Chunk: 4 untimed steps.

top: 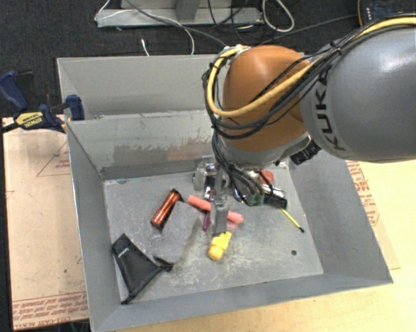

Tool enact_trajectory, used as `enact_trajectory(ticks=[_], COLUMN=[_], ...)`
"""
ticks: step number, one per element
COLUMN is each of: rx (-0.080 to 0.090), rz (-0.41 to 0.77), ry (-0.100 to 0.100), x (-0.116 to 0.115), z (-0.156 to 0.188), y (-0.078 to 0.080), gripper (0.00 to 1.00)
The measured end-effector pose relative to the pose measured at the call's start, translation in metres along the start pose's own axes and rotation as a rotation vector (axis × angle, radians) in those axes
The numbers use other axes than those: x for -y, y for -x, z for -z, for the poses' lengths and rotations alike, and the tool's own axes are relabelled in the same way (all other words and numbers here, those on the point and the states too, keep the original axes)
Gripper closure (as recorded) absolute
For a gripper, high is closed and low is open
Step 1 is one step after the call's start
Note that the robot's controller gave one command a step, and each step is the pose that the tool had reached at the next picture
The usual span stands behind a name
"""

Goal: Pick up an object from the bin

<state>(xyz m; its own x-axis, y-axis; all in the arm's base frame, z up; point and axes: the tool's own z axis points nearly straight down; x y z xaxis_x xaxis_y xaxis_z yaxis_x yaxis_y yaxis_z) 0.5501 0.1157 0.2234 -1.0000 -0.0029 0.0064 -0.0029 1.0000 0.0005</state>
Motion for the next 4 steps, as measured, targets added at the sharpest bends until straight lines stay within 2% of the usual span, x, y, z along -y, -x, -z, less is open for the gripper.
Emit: enact_trajectory(ticks=[1,2,3,4], rx=[0.007,0.010,0.023,0.003], rz=[-0.004,-0.016,0.536,-0.048], ry=[0.001,0.003,-0.003,0.002], x=[0.001,-0.082,-0.061,-0.071], z=[0.004,-0.143,-0.152,-0.154], y=[0.002,-0.027,0.054,-0.024], gripper=[0.00,0.00,0.00,0.00])
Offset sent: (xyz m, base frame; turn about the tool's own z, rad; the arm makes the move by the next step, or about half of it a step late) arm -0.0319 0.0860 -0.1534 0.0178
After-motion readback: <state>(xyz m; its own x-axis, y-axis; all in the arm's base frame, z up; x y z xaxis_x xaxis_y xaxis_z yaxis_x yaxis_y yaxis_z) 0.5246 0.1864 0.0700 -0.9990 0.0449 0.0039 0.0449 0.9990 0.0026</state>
